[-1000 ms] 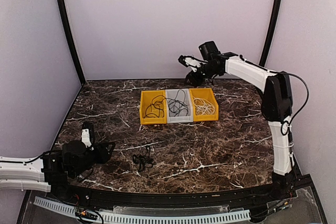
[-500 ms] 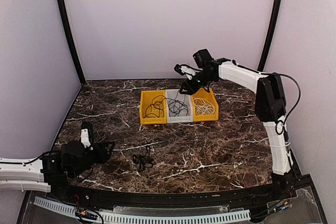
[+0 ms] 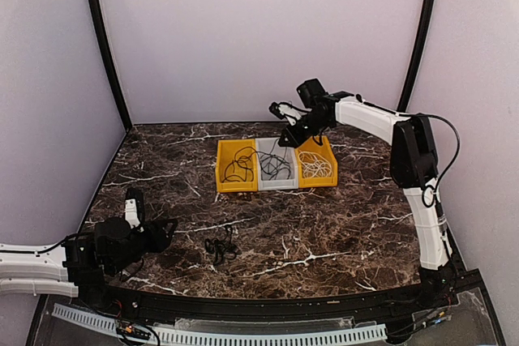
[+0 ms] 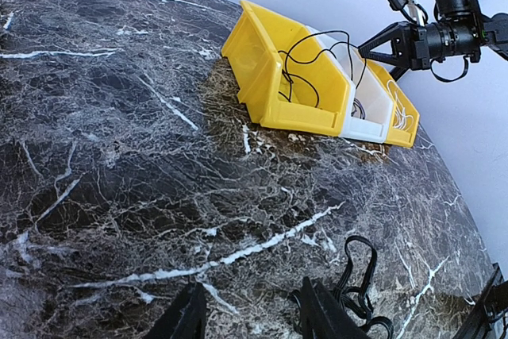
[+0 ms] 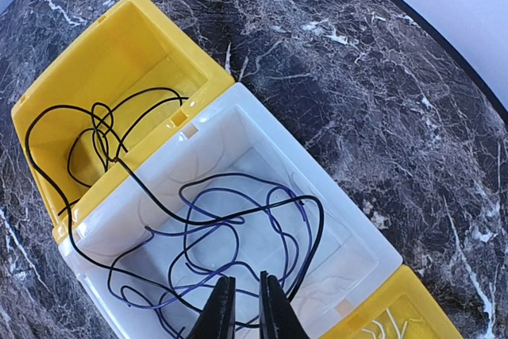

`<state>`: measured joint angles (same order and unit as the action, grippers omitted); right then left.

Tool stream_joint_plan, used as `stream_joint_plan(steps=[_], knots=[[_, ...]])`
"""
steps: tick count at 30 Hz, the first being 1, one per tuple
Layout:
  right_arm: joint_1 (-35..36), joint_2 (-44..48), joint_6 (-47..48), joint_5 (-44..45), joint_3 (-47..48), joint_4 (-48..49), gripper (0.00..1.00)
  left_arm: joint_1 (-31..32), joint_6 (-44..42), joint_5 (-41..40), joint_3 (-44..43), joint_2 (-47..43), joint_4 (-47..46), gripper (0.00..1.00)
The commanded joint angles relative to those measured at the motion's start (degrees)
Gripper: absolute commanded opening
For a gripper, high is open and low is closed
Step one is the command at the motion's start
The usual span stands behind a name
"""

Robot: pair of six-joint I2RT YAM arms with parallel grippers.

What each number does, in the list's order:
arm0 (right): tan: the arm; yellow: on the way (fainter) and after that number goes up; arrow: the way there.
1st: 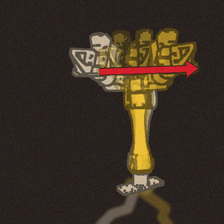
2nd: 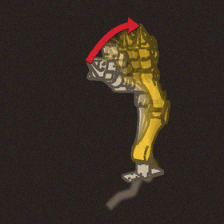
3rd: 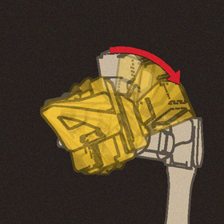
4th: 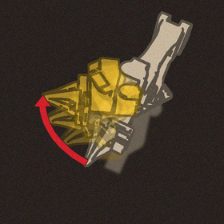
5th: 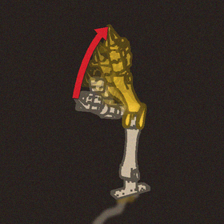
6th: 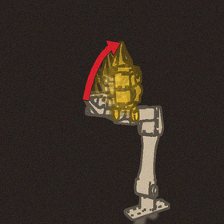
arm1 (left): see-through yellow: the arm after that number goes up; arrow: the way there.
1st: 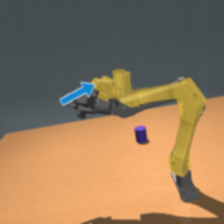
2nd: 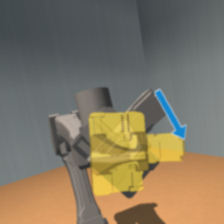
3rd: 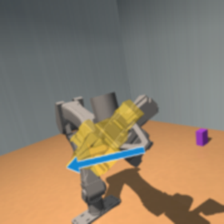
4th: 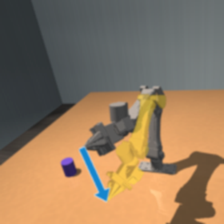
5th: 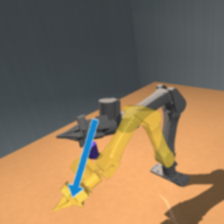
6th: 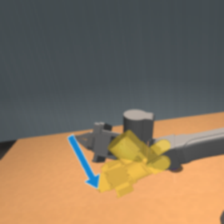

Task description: Untangle the cables

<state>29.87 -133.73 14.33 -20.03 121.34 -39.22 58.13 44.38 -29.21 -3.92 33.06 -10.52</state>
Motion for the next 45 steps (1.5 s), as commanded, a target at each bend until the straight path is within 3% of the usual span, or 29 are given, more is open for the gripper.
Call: stream_joint_plan(steps=[1, 5, 10, 28, 33, 38, 45], knots=[[0.10, 1.22, -0.52, -1.14, -0.21, 0.86, 0.12, 0.16, 0.00, -0.27, 0.67, 0.60, -0.62, 0.43], [0.10, 2.44, -1.22, -0.80, -1.23, 1.90, 0.31, 0.20, -0.32, -0.17, 0.35, 1.35, -0.89, 0.43], [0.04, 4.29, -1.28, 2.51, -3.28, 3.75, 0.39, 0.20, -0.40, -0.43, 0.56, 1.51, -1.32, 0.43], [0.01, 4.46, -2.73, 6.08, -4.62, 5.20, 0.44, 0.20, -0.31, -0.15, 1.02, 3.39, -3.61, 0.42], [0.01, 2.46, -2.99, 2.64, -3.27, 3.17, 0.43, 0.20, -0.20, -0.01, 1.07, 3.23, -2.99, 0.43], [0.08, 1.52, -3.34, 0.55, -2.37, 2.18, 0.33, 0.22, 0.11, -0.14, 1.38, 2.34, -2.40, 0.42], [0.15, 0.19, -4.44, 0.82, -1.74, 1.42, 0.27, 0.20, 0.03, -0.34, 1.42, 2.17, -2.40, 0.42]])
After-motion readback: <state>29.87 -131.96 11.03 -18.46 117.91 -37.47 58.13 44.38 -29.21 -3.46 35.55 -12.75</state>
